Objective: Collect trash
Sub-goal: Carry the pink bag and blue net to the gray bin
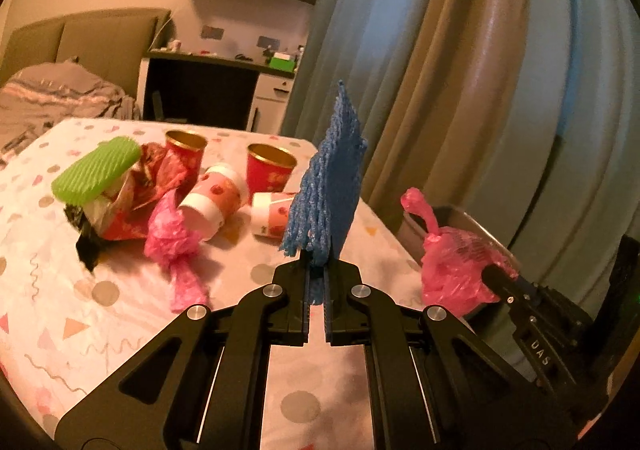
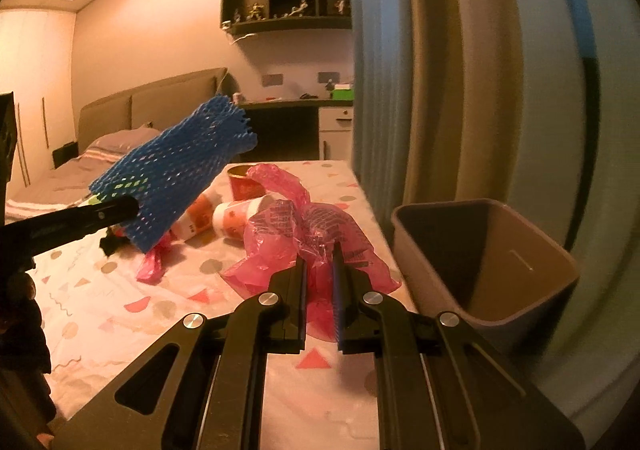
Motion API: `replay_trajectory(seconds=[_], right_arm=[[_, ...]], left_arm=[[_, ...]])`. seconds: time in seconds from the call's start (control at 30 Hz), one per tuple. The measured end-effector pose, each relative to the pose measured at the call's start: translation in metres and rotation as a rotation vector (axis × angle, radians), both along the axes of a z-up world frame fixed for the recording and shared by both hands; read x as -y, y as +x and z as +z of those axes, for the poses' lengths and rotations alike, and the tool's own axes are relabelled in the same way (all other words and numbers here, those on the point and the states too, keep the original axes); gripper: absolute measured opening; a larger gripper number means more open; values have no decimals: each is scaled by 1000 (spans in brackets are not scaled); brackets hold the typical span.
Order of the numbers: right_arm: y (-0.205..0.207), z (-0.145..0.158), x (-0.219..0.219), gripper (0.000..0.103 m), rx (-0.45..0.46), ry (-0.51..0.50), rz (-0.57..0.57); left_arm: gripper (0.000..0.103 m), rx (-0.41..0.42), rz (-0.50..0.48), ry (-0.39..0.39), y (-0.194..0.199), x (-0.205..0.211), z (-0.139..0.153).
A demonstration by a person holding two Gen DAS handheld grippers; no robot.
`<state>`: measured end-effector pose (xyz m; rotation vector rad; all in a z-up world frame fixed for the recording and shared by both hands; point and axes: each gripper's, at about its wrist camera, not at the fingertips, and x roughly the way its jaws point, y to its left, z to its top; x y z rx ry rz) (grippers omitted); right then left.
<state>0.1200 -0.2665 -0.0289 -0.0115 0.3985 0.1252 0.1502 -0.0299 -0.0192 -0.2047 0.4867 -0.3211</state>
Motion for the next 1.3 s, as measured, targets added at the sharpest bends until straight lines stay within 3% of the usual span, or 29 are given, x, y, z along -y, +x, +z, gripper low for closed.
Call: replay_trajectory(seconds=[0.27, 0.57, 0.83, 1.3], right_arm=[[-6, 8, 35, 11, 40, 20, -87], [-3, 24, 93, 11, 106, 20, -253], [6, 29, 132, 11, 141, 26, -355], [32, 21, 150, 11, 123, 29, -391]], left_arm=[[4, 34, -49, 44, 4, 40, 13], [4, 108, -173, 94, 14, 117, 29], [4, 116, -227, 110, 40, 179, 29], [4, 77, -260, 132, 71, 227, 9]])
